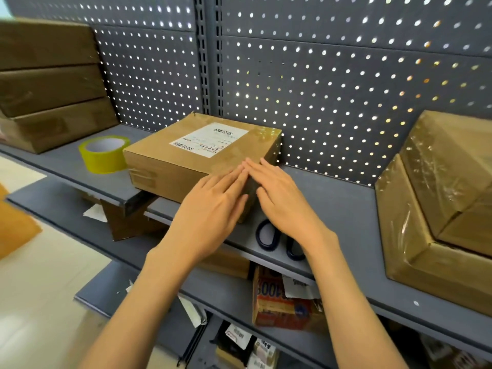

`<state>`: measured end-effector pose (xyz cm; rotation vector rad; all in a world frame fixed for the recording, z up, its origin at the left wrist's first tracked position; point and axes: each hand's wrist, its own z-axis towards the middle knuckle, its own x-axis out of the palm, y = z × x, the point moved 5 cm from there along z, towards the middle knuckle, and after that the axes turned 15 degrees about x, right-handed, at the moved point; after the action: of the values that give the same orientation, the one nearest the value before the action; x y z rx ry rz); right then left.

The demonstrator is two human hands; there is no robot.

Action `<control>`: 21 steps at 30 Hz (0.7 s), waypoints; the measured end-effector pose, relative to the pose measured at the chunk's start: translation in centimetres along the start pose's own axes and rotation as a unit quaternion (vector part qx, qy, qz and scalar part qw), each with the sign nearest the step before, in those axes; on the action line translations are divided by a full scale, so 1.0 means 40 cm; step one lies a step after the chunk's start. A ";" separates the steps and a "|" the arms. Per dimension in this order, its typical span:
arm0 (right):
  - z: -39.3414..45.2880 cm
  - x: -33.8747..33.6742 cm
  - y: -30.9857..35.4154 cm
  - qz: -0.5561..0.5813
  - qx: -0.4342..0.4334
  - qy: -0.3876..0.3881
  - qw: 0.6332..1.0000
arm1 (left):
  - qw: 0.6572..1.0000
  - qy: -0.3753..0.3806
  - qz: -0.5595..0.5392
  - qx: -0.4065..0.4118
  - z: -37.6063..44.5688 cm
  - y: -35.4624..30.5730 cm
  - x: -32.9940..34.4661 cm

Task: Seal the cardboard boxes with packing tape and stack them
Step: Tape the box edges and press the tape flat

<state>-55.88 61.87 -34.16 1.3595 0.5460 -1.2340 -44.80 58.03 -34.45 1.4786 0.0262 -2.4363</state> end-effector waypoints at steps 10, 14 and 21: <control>0.022 0.011 -0.062 -0.096 0.101 -0.021 0.990 | 0.998 -0.026 -0.061 -0.008 -0.036 0.010 -0.009; 0.009 -0.012 -0.092 0.094 0.168 0.018 0.981 | 0.986 -0.081 -0.137 -0.050 -0.038 0.031 -0.039; -0.057 0.021 0.051 0.344 0.204 0.035 0.916 | 0.995 -0.036 -0.090 -0.003 0.058 0.074 -0.003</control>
<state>-53.02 63.20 -34.54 1.7465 -0.1726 -0.7296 -45.99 54.85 -32.86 1.4405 0.1596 -2.6275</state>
